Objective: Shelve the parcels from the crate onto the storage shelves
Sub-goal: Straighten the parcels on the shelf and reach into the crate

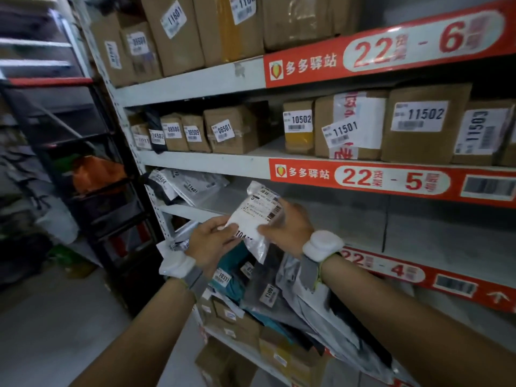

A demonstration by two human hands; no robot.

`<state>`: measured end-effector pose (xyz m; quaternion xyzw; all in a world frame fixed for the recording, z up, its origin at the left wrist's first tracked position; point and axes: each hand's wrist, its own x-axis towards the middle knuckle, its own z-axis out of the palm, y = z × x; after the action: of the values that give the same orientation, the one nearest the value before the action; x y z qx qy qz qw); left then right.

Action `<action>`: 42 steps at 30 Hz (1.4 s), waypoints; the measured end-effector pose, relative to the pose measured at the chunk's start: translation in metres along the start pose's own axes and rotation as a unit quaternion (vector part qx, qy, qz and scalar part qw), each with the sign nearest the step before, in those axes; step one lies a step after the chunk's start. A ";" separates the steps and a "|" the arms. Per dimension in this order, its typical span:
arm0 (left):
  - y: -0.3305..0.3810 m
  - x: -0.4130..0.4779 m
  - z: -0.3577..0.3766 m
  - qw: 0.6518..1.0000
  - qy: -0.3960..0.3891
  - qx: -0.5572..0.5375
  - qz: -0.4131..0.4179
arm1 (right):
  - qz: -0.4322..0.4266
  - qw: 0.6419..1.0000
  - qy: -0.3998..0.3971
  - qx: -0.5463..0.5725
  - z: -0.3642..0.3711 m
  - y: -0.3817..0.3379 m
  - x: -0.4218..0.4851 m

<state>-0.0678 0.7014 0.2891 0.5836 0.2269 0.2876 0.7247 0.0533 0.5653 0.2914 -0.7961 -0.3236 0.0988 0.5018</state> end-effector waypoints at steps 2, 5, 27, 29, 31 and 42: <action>0.005 0.016 -0.006 1.000 0.020 0.000 0.008 | -0.007 0.999 -0.020 -0.035 0.008 -0.011 0.008; 0.011 0.044 -0.021 0.999 0.047 0.006 0.017 | -0.020 0.998 -0.008 -0.060 0.024 -0.015 0.030; 0.037 0.238 -0.128 0.966 0.094 0.240 0.027 | -0.044 0.987 -0.031 -0.155 0.146 -0.026 0.199; 0.034 0.246 -0.144 0.940 0.101 0.323 0.025 | -0.055 0.985 -0.027 -0.164 0.150 -0.018 0.203; 0.030 0.249 -0.150 0.927 0.078 0.368 -0.002 | -0.062 0.986 -0.009 -0.156 0.153 -0.015 0.204; 0.012 0.264 -0.142 0.924 0.138 0.355 0.043 | -0.069 0.957 -0.081 -0.270 0.154 -0.022 0.199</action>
<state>0.0292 0.9843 0.2723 0.7663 0.3871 0.2965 0.4183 0.1233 0.8071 0.2704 -0.8668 -0.4321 0.0372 0.2460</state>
